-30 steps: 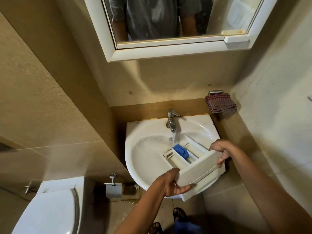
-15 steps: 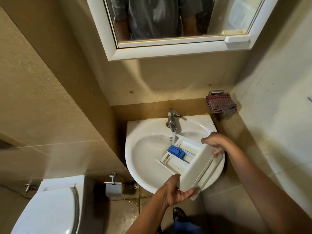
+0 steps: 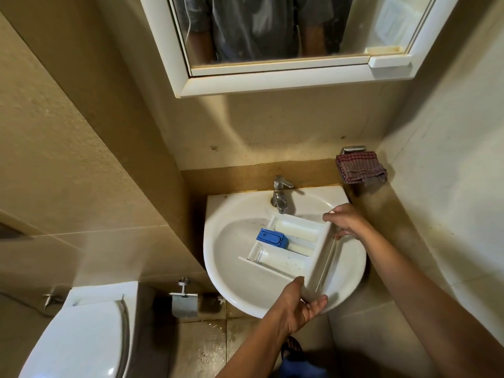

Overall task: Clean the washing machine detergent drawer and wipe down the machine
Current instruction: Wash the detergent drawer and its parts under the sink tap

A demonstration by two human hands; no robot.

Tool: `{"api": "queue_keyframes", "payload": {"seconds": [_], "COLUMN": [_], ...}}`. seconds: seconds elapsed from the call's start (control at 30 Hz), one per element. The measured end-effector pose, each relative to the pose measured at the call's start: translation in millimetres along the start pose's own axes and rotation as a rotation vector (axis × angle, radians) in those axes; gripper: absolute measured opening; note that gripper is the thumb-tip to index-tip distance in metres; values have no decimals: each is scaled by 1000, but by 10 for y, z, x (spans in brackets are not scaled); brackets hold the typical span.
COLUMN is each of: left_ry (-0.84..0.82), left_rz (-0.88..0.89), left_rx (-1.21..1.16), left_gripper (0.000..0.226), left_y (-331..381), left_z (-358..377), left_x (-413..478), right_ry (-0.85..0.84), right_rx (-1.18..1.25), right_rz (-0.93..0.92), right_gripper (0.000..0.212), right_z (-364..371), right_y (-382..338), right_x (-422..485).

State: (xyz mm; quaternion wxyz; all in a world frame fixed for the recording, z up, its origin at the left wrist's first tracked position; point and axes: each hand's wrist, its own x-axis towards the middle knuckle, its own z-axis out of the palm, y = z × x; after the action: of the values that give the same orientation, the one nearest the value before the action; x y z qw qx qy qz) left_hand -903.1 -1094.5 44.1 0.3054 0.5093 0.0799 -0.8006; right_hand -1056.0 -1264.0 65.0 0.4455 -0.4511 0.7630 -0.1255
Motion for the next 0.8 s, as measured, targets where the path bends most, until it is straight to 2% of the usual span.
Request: {"api": "queue_keyframes", "payload": {"seconds": [0.2,0.33,0.5,0.57,0.67,0.8], "left_ry": [46,47,62,68,85,62], "left_rz": [24,35,35,21,-15,-27], "left_rx": [-53,-110,-182,-191,-215,-232], "left_gripper": [41,36,23,21,26,22], "left_y": [72,108,176,212,225,235], "left_z": [158,253,273,257,214,205], "left_x": [67,152,307,378,471,590], "right_ry": [77,122,184,163,95,-135], "right_rx": [38,25,-7,-4,50,82], "right_rz": [-119,-211,-293,-308,-294,-257], "right_gripper": [17,29,23,23,41,65], "right_z": [109,246,448,523,603,779], "right_y": [-43,-68,-232,-256,-203,34], "right_x": [140,367,361,403,415,341]}}
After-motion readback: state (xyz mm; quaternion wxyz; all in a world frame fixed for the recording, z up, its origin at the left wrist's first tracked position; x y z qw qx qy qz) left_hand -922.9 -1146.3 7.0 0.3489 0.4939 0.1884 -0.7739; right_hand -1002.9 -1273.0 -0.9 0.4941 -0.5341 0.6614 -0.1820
